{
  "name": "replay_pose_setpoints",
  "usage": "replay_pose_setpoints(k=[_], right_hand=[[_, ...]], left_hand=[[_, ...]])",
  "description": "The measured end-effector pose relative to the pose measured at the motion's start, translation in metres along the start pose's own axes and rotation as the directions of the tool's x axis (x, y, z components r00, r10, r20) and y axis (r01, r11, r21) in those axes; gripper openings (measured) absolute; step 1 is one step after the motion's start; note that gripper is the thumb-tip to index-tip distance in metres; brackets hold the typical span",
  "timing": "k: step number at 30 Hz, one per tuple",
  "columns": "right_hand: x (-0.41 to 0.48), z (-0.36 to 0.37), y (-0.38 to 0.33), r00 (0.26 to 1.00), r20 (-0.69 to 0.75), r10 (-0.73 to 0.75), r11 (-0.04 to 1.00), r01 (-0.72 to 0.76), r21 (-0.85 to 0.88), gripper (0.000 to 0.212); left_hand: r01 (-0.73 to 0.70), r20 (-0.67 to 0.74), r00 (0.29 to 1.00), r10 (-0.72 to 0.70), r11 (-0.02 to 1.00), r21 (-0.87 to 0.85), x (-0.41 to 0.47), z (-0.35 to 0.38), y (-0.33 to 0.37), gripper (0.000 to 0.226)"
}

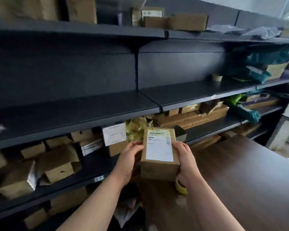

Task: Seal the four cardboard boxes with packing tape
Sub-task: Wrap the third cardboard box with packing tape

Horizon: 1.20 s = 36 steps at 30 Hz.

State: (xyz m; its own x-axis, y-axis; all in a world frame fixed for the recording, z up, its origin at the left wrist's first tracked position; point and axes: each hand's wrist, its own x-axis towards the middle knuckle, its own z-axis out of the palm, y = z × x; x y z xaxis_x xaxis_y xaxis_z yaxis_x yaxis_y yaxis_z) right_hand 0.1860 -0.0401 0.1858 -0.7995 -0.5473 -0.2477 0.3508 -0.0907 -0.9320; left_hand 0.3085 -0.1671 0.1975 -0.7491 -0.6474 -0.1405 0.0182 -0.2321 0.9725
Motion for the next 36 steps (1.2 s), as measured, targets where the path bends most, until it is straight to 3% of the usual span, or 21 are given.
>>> replay_pose_setpoints(k=[8,12,17,21,25,32,36], right_hand=[[-0.035,0.174,-0.004,0.965,0.26,-0.041,0.997,0.059,-0.059,0.029],[-0.066,0.262,0.01,0.909,0.417,0.017,0.991,0.039,-0.125,0.04],[-0.108,0.353,0.027,0.819,0.569,0.077,0.981,0.039,-0.19,0.03],[-0.127,0.418,0.047,0.763,0.631,0.139,0.975,0.005,-0.221,0.038],[-0.13,0.473,0.064,0.753,0.65,0.099,0.968,0.079,-0.24,0.051],[-0.099,0.548,0.064,0.764,0.638,0.101,0.956,0.103,-0.274,0.036],[-0.069,0.593,0.062,0.735,0.673,0.086,0.945,0.153,-0.288,0.041]], left_hand=[[-0.21,-0.275,0.932,0.237,0.97,0.124,-0.052,-0.144,0.063,0.036],[-0.25,-0.361,0.885,0.293,0.955,0.161,-0.09,-0.215,0.092,0.035],[-0.297,-0.493,0.798,0.346,0.938,0.179,-0.139,-0.294,0.118,0.036],[-0.282,-0.646,0.706,0.291,0.952,0.121,-0.168,-0.353,0.129,0.03],[-0.262,-0.706,0.645,0.292,0.953,0.154,-0.175,-0.392,0.141,0.027],[-0.179,-0.754,0.631,0.184,0.98,0.09,-0.135,-0.449,0.169,0.036],[-0.196,-0.771,0.627,0.115,0.981,-0.013,-0.103,-0.479,0.191,0.03]])
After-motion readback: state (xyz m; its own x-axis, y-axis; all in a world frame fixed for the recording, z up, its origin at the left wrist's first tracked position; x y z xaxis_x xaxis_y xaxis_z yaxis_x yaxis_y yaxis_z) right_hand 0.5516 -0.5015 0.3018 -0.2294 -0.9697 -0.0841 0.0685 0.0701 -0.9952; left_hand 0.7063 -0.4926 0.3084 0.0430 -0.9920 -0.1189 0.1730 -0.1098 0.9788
